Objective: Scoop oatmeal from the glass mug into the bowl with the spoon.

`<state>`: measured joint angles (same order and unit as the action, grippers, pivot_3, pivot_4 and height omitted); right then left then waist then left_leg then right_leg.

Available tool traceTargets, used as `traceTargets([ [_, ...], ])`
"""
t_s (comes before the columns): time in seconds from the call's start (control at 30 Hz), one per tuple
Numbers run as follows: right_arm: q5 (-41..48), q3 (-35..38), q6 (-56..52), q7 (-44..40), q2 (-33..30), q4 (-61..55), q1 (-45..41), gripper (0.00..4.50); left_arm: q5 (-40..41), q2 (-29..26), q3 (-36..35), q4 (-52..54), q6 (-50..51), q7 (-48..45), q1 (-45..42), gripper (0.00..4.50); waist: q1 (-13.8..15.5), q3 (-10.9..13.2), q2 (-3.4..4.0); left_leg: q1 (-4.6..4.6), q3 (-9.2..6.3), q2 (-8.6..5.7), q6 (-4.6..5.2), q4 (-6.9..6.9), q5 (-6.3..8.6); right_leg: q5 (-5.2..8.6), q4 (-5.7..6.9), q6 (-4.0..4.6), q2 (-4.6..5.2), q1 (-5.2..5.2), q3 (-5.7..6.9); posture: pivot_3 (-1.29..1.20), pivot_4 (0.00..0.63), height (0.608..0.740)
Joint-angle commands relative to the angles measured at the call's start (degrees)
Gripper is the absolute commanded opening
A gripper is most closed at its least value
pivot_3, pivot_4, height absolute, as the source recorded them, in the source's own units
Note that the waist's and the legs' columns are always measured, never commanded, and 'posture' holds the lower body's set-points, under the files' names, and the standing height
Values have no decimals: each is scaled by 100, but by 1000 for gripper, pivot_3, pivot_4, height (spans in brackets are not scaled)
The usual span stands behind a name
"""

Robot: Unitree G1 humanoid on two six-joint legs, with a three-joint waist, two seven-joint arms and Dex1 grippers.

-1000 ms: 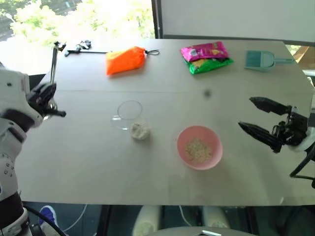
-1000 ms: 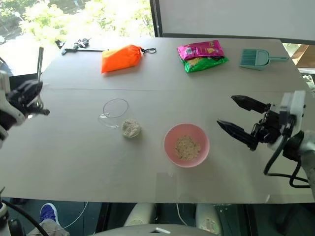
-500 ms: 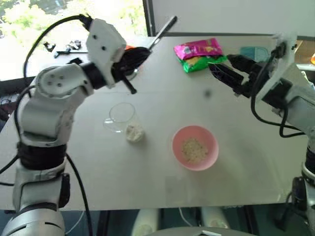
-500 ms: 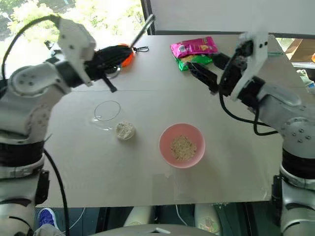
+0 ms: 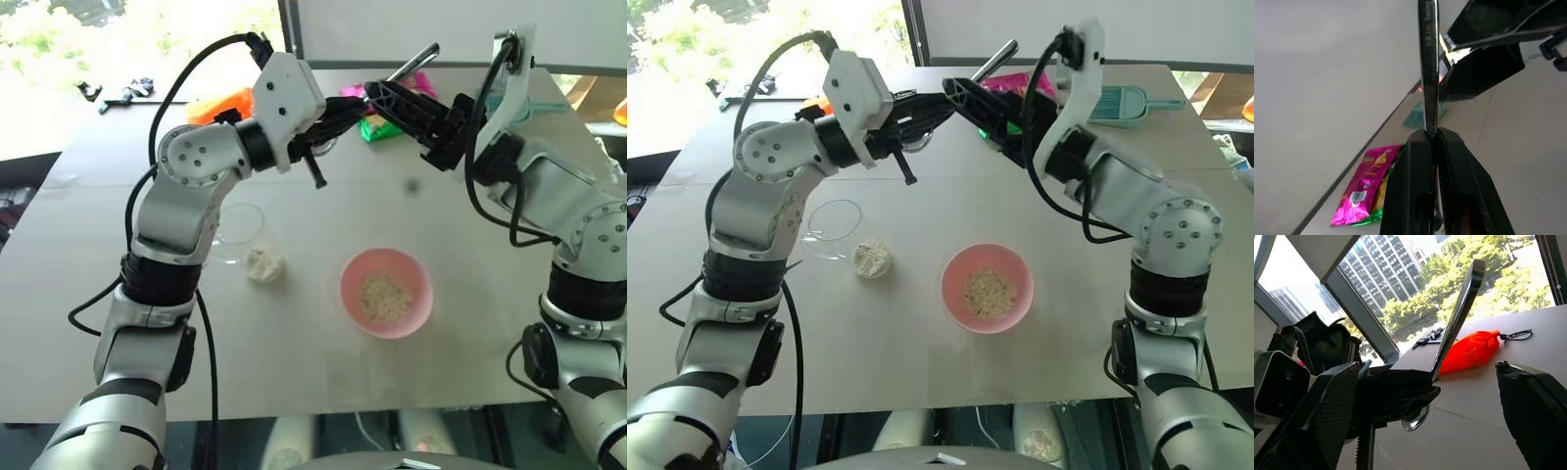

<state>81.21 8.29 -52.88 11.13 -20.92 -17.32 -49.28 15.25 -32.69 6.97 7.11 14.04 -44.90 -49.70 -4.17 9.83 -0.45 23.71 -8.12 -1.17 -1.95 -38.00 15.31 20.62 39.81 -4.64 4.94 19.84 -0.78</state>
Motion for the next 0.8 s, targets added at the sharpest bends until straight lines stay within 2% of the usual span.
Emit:
traceTargets([
  [0.03,-65,67,161,-76,36,-51,-156,4500,-40,34,-97,297,-86,-25,-2,35,8,0,1,0,-2,0,0,-11,0,0,2,0,0,0,0,0,150,740],
  [0.27,-30,99,69,-191,-58,-8,-164,4500,-187,-16,-115,363,-114,-47,95,35,10,1,2,-3,-5,-4,-2,-33,-3,0,10,0,-1,1,-5,0,150,740],
  [0.37,-21,102,65,-223,-86,20,-177,3703,-267,-58,-132,328,-203,-95,118,0,6,1,2,-2,-4,-4,-2,-32,-3,0,9,0,-1,1,-6,0,150,740],
  [0.6,32,99,9,-285,-149,81,-194,257,-354,-52,-131,325,-320,-149,167,0,9,1,2,-1,-4,-5,-2,-32,-3,0,8,0,0,2,-5,0,150,740],
  [0.63,57,95,-20,-289,-160,94,-165,47,-374,-40,-137,313,-348,-133,172,0,7,2,3,-1,-4,-5,-2,-32,-3,0,8,0,0,2,-5,0,150,740],
  [0.8,137,98,-55,-318,-158,106,-136,47,-506,-68,-139,248,-603,-183,185,0,10,2,4,-1,-4,-5,-2,-32,-3,0,8,0,0,2,-6,0,150,740],
])
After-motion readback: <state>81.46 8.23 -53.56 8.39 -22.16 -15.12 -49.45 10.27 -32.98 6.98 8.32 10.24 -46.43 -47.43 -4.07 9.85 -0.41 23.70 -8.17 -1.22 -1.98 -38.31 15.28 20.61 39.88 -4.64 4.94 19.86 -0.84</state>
